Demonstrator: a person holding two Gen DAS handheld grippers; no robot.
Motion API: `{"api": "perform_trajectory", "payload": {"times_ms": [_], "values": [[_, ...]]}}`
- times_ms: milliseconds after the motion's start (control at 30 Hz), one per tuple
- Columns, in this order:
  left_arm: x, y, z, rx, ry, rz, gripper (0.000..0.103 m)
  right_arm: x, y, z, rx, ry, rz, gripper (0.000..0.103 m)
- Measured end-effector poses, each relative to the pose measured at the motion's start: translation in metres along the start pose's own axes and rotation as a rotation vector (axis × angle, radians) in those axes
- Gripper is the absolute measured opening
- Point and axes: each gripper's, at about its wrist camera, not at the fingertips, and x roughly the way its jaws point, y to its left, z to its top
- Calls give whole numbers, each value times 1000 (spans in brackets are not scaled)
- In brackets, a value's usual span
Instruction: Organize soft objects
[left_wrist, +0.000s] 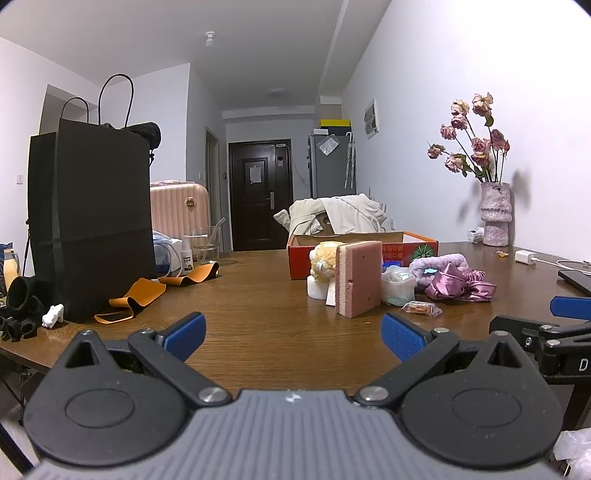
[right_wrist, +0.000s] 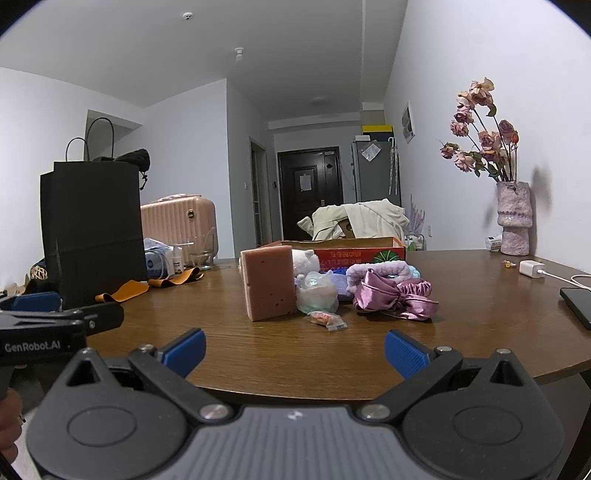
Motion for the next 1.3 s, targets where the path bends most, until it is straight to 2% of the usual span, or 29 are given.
{"api": "perform_trajectory", "payload": {"times_ms": [1300], "values": [[3, 1, -2, -13, 17, 6, 103, 1, 2, -3, -7, 7, -20, 103]]}}
